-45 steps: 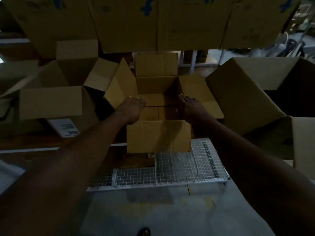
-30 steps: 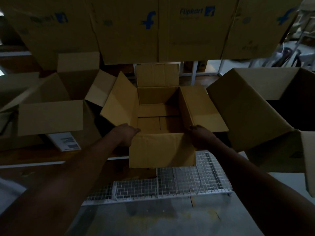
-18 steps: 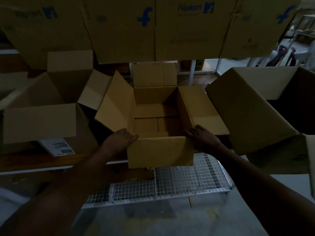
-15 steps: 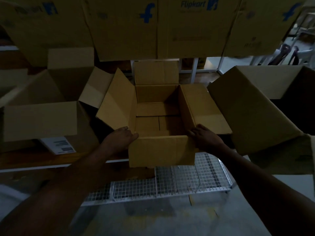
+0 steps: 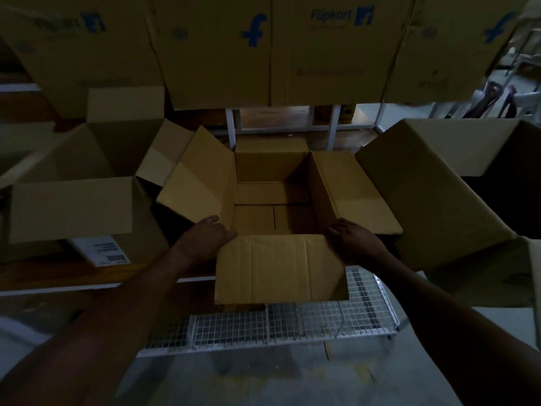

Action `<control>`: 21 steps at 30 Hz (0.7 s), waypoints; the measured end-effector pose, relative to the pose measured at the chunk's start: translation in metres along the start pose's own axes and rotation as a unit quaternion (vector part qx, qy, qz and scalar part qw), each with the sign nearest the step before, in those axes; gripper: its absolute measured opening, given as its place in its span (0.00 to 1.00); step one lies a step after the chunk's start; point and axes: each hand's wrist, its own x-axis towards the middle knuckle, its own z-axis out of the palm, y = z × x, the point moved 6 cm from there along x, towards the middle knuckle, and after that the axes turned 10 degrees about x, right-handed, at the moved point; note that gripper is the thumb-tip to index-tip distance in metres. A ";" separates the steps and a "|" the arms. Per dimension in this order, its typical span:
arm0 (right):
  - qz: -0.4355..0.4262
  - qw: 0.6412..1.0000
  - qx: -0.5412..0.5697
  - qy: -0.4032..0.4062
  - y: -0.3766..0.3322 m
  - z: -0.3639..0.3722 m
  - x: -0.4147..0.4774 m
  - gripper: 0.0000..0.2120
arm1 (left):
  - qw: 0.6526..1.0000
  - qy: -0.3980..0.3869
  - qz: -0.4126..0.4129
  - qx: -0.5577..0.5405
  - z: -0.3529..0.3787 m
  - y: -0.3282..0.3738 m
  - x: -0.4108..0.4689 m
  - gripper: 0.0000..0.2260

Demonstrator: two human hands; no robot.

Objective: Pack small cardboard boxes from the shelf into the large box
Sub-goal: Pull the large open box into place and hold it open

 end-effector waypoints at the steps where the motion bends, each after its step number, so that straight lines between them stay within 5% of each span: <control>1: -0.002 1.000 -0.003 0.003 0.001 -0.004 -0.002 0.27 | 1.000 0.013 -0.003 -0.002 -0.002 -0.001 -0.001 0.20; 11: 0.010 1.000 -0.004 0.028 0.020 -0.040 -0.031 0.25 | 0.997 0.059 -0.042 -0.025 -0.063 -0.002 -0.011 0.18; 21: 0.028 0.993 -0.050 0.099 0.028 -0.153 -0.077 0.22 | 0.995 0.016 -0.093 0.045 -0.205 -0.013 -0.026 0.20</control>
